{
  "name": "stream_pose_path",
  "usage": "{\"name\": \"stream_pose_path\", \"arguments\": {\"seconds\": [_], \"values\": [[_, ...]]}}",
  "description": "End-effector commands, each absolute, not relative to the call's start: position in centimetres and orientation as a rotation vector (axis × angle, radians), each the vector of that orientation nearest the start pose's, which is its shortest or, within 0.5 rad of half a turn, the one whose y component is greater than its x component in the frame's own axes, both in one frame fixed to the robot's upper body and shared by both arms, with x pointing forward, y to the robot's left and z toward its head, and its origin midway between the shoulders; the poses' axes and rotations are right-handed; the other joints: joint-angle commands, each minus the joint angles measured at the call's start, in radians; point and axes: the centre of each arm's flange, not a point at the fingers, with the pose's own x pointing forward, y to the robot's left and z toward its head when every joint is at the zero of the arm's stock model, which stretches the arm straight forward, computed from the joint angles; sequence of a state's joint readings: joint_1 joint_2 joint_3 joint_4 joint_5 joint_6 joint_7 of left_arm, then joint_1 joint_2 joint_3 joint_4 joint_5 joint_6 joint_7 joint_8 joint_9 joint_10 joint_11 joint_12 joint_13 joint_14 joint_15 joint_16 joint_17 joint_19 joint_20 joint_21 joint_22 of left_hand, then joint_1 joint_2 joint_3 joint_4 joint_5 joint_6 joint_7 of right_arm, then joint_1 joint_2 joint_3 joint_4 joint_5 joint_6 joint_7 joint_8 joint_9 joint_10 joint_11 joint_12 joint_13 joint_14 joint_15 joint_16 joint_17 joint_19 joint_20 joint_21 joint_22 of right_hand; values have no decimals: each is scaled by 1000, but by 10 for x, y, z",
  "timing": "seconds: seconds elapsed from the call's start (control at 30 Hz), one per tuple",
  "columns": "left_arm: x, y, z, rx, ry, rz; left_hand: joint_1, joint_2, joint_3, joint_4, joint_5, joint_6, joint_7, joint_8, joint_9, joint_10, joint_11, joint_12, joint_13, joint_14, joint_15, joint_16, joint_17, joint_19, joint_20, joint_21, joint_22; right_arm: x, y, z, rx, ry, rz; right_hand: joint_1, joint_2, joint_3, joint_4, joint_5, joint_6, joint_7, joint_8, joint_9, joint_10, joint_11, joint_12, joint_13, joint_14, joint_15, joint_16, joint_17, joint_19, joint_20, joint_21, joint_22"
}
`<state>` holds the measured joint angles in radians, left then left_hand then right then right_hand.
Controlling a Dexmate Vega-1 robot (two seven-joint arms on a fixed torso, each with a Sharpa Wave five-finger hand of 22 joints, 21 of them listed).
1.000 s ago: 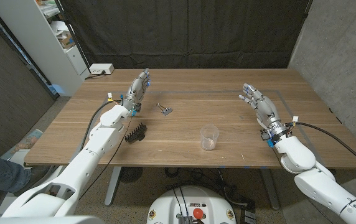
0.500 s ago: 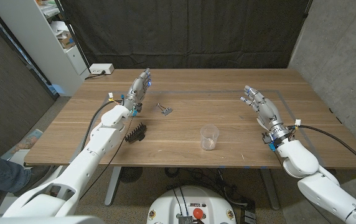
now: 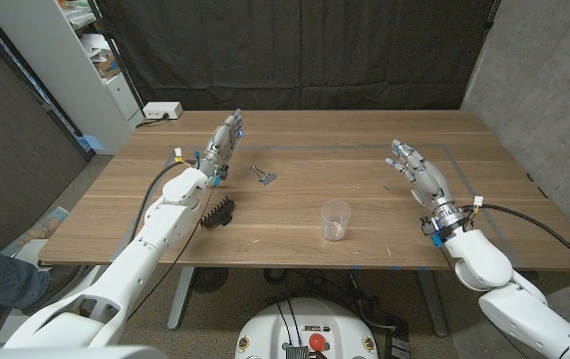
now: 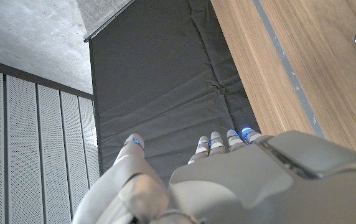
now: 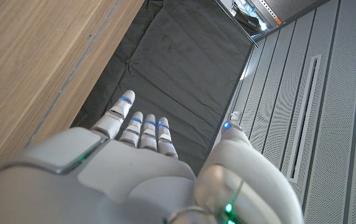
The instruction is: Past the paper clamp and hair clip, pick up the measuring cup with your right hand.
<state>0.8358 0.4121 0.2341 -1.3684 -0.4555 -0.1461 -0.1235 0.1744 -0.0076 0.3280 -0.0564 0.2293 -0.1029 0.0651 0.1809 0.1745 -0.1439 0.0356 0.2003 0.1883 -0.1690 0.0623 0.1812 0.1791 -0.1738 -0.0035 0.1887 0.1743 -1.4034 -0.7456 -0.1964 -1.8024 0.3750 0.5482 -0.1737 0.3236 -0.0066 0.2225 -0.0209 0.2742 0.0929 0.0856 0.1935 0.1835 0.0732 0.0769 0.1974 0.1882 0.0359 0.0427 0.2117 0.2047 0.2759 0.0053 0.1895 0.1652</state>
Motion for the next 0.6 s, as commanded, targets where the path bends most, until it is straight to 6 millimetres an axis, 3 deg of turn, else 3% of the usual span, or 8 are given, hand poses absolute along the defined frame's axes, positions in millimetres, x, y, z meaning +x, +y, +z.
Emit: {"name": "stream_pose_path", "arguments": {"seconds": [0.03,0.6], "values": [[645,271,2,65,-594,-252,6,5,-2,-5,-1,-12,-2,4,2,-12,2,3,2,-48,0,5,2,-89,6,5,6,477,-292,-96,-258,-822,214,14,0,2,-7,8,0,-7,2,5,3,-3,-1,3,3,6,-3,0,0,7,-1,5],[644,272,3,67,-596,-248,7,6,-4,-7,-2,-13,-1,4,2,-14,3,3,2,-51,4,4,2,-93,8,5,6,465,-286,-101,-297,-828,224,27,-7,2,-18,10,1,-11,3,5,5,-3,0,3,2,6,-5,-2,-2,9,-1,5]]}}
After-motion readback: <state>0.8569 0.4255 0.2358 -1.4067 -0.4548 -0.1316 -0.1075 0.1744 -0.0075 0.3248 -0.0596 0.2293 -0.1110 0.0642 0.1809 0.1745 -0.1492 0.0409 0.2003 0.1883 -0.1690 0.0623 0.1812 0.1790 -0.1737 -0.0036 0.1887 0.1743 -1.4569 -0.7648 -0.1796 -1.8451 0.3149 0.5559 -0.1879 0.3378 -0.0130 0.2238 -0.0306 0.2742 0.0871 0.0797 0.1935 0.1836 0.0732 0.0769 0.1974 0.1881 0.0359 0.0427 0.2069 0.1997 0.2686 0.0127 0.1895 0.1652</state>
